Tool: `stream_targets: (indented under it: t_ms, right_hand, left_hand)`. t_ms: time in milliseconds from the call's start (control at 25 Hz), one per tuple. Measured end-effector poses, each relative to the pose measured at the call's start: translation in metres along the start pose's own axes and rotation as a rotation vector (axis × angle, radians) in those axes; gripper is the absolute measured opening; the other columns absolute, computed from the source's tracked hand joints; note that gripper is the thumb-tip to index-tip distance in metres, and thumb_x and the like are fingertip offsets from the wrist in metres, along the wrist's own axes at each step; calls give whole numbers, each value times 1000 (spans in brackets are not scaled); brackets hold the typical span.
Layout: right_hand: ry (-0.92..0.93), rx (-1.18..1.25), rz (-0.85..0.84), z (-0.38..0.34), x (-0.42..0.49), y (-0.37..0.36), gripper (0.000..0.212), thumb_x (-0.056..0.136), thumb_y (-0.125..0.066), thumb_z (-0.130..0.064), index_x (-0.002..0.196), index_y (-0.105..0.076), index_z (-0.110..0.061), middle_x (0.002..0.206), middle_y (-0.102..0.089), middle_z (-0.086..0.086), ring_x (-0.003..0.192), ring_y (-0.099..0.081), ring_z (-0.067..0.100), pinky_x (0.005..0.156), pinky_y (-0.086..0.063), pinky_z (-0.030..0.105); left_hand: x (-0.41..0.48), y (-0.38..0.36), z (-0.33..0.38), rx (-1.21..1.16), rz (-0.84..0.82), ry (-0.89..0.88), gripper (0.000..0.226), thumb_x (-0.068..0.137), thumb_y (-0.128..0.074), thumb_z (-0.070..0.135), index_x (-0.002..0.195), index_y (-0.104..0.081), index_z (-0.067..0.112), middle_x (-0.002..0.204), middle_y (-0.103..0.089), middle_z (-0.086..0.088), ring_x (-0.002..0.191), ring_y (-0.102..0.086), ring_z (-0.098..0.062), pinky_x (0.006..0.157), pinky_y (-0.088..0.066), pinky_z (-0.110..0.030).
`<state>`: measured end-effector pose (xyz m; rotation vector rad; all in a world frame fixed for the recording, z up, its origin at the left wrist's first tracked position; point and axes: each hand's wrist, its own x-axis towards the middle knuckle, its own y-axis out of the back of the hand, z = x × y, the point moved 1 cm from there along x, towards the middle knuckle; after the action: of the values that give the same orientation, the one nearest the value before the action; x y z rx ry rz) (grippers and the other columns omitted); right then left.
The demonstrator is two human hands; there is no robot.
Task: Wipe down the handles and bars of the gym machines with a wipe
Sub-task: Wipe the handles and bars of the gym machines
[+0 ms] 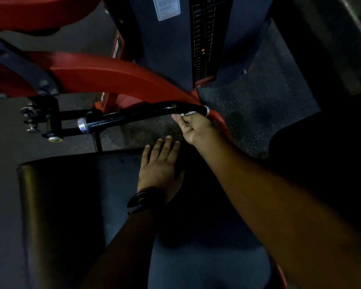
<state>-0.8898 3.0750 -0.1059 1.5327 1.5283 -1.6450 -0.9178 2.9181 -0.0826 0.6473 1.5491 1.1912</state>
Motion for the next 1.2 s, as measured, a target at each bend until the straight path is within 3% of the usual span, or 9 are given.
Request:
stream_targets:
  t_ms: [120,240,440,680,800,920,1120,1200]
  right_hand:
    - [0,-109,-161,1,-21,2,20,97,-39,13,110,-53,9,122,-57,21,120,-57,39,79,-56,20]
    - [145,-284,-367,-7,-72,-3,21,96,-41,11,109,-56,4,105,-64,16,101,-67,29,73,-58,20]
    - [359,-882,-306,-16,-162,2,39,92,-42,7,105,-61,-25,93,-70,1,79,-70,18,68,-55,23]
    - [407,-982,-286,-24,-249,9,23,90,-53,5,72,-60,-8,81,-65,7,81,-66,16,62,-55,20]
    - [452,-1128,-334,-16,-285,13,18,90,-59,-3,75,-61,-11,87,-66,8,80,-67,15,60,-51,20]
    - [524,-1254,-363,-2,-321,16,9,90,-60,-4,91,-62,-12,85,-64,4,68,-60,10,54,-48,19]
    - [575,-1386,-639,43,-390,18,22,86,-56,3,102,-65,-10,87,-65,5,73,-62,13,61,-51,24]
    - [590,-1437,-722,59,-411,18,24,84,-54,6,94,-66,-12,80,-64,3,66,-61,10,59,-51,24]
  left_hand:
    - [-30,5,-9,-102,-23,71,64,99,-39,37,156,-12,24,164,0,-2,151,5,-19,119,8,-37]
    - [-61,17,-14,-168,-81,131,64,96,-44,37,155,-19,26,164,-6,-1,151,-3,-18,120,-4,-39]
    - [-108,82,-11,-283,-52,255,61,96,-48,37,153,-26,25,162,-20,1,147,-19,-22,113,-25,-42]
    - [-156,151,7,-343,79,337,57,98,-47,36,152,-30,25,160,-26,2,144,-25,-23,111,-28,-45]
    - [-190,169,19,-369,122,379,57,98,-47,39,151,-32,25,158,-30,0,143,-29,-23,110,-30,-44]
    - [-231,180,32,-401,147,427,57,97,-47,40,150,-32,26,157,-32,0,142,-31,-22,112,-32,-44]
    - [-321,191,43,-437,187,536,55,97,-46,38,149,-35,25,156,-35,0,140,-34,-23,111,-34,-43]
    - [-352,195,39,-432,165,531,55,97,-46,36,149,-35,24,154,-37,1,139,-37,-23,110,-36,-42]
